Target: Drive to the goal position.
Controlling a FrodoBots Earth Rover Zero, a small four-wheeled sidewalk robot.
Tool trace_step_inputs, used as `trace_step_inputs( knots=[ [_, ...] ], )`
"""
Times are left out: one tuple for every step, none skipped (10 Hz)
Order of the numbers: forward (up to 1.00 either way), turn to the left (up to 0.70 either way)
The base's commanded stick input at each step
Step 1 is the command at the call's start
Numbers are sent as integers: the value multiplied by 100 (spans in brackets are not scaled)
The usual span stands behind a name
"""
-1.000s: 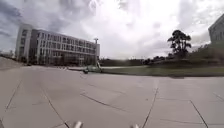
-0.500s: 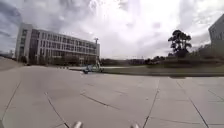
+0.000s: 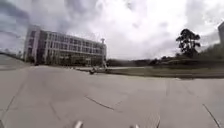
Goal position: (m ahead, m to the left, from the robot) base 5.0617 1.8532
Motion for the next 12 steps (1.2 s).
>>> trace_step_inputs(
  knots=[
    [81,33],
    [80,32],
    [80,32],
    [80,32],
    [80,32],
    [80,32],
    [83,34],
    [85,34],
    [85,34],
    [85,34],
    [85,0],
    [85,0]
  ],
)
